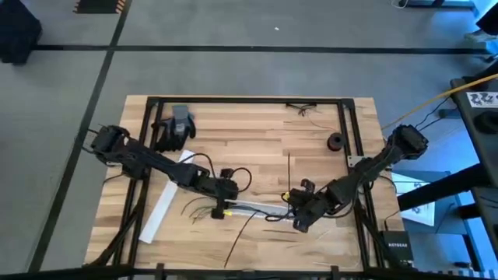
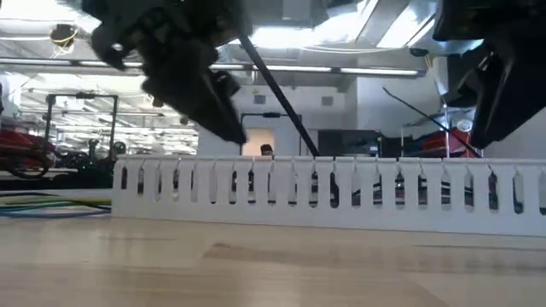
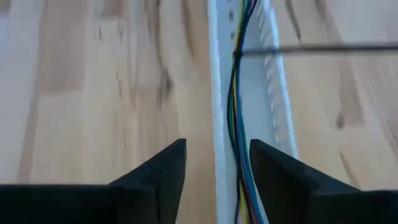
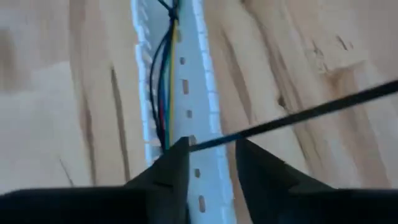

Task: Ziptie cables
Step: Put the zip-tied cables into the cable duct

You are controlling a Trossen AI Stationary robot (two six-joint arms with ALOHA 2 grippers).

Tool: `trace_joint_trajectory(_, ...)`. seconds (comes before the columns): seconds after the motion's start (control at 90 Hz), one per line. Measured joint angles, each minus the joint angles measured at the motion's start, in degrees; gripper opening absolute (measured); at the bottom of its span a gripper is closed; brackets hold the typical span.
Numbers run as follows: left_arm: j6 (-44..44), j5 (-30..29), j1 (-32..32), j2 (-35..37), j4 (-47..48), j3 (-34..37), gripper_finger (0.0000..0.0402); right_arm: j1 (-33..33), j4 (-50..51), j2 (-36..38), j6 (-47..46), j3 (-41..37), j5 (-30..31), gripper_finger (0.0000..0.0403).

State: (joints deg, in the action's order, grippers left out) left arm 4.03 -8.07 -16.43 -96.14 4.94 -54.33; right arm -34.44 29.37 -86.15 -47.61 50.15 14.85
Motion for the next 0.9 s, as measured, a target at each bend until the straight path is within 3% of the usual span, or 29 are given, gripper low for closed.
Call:
trace_joint_trajectory(0.267, -2.6, 0.0, 0.4, -8.1, -7.3, 0.0, 0.0152, 2.4, -3.6, -1.1, 7.5, 0.0, 0.6, 0.0006)
trace_joint_trajectory(0.422, -2.0, -0.4, 0.5, -8.8, -7.1, 0.0, 0.0145, 2.6, -3.6, -0.3, 7.4, 1.3, 2.0, 0.002)
trace_joint_trajectory(0.5, -2.6, -1.1, 0.6, -8.3, -7.7, 0.0, 0.0142, 2.6, -3.1, 1.1, 7.1, 3.6, -0.5, 0.0019)
trace_joint_trajectory(0.667, -1.7, -1.3, 0.9, -8.5, -7.5, 0.0, 0.0143, 2.5, 6.1, 4.7, -6.4, 4.5, -5.9, 0.0022)
trace_joint_trajectory(0.9, -1.7, -1.3, 0.7, -8.6, -7.2, 0.0, 0.0143, -0.6, 7.1, 6.8, -14.1, -1.7, 1.2, 0.0066)
